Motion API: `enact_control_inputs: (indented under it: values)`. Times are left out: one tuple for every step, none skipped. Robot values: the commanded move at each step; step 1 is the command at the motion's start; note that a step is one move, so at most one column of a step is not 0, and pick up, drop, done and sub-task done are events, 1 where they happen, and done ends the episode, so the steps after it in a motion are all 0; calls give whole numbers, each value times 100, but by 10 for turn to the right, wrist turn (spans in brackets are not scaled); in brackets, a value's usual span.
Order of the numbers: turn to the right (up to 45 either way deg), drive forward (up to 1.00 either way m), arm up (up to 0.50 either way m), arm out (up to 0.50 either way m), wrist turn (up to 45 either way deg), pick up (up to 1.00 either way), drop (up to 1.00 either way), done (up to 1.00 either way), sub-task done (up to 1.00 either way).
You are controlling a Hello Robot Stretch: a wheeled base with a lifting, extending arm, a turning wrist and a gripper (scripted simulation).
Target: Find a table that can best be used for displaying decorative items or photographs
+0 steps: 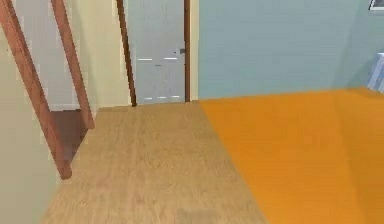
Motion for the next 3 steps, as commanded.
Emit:
enact_control_inputs:
  values:
    - [0, 20, 0, 0, 0, 0, 0, 0, 0]
    - [210, 0, 0, 0, 0, 0, 0, 0, 0]
    - [0, 55, 0, 0, 0, 0, 0, 0, 0]
